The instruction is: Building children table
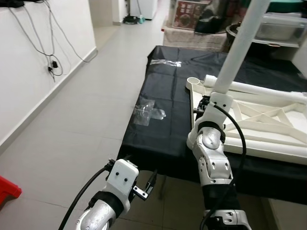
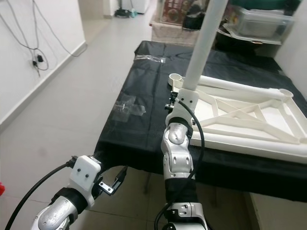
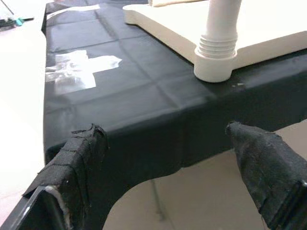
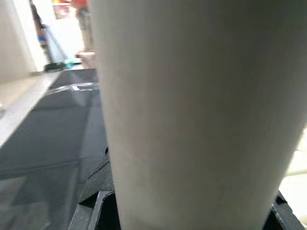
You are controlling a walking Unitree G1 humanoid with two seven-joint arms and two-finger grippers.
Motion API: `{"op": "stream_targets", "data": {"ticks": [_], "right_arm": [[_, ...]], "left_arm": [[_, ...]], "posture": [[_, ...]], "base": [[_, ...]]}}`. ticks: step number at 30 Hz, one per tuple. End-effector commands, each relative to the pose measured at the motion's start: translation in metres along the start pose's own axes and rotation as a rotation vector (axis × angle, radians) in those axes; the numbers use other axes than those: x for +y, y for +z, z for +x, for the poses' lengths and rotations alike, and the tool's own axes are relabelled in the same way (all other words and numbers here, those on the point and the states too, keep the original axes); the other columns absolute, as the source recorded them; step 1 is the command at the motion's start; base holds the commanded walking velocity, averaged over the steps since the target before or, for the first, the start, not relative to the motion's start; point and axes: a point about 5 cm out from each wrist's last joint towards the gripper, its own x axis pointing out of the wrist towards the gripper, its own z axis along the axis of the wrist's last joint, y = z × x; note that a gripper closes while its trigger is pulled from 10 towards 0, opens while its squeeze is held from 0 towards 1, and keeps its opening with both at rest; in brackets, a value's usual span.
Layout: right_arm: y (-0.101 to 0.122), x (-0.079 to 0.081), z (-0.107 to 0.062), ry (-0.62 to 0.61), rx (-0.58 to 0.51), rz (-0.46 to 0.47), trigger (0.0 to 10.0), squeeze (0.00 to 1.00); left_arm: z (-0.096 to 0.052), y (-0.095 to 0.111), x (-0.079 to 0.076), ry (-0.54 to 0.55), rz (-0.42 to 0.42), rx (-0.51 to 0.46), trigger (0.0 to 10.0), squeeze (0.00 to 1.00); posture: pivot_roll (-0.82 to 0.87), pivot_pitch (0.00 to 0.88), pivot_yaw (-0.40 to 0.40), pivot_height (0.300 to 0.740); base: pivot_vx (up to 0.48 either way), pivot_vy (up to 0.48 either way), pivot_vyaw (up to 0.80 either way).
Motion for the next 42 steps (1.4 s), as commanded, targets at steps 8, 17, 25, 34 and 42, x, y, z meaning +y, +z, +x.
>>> {"op": "stream_targets", "data": {"ticks": [8,17,25,34,42], "right_arm": [[-0.01,0.065,-0.026,0.183,0.164,0.083,10.0,0.0],[-0.006,0.052,-0.011,0.337,0.108,0.11,10.0,1.0],[0.013,0.046,0.01,0.7,0.012,0.163,10.0,0.0],[0.021,0.042,0.027,1.113,0.076,0.135,10.0,0.0],[0.02,0.068,0.014,1.43,0.146,0.089,0.0,0.0]], "left_arm": [[-0.001,-0.001,-0.002,-0.006,-0.007,0.009,10.0,0.0],[0.001,-0.002,-0.003,-0.01,-0.012,0.01,10.0,0.0],[0.001,-0.002,-0.004,-0.009,-0.015,0.01,10.0,0.0],[0.001,-0.003,-0.005,-0.012,-0.018,0.011,10.0,0.0],[0.0,-0.003,-0.006,-0.013,-0.014,0.013,10.0,0.0]], "posture": [[0.07,0.165,-0.052,0.74],[0.07,0.166,-0.048,0.74],[0.07,0.166,-0.051,0.74],[0.07,0.152,-0.054,0.74],[0.09,0.135,-0.06,0.74]], "base": [[0.0,0.0,0.0],[0.0,0.0,0.0],[0.0,0.0,0.0],[0.0,0.0,0.0],[0.0,0.0,0.0]]}}
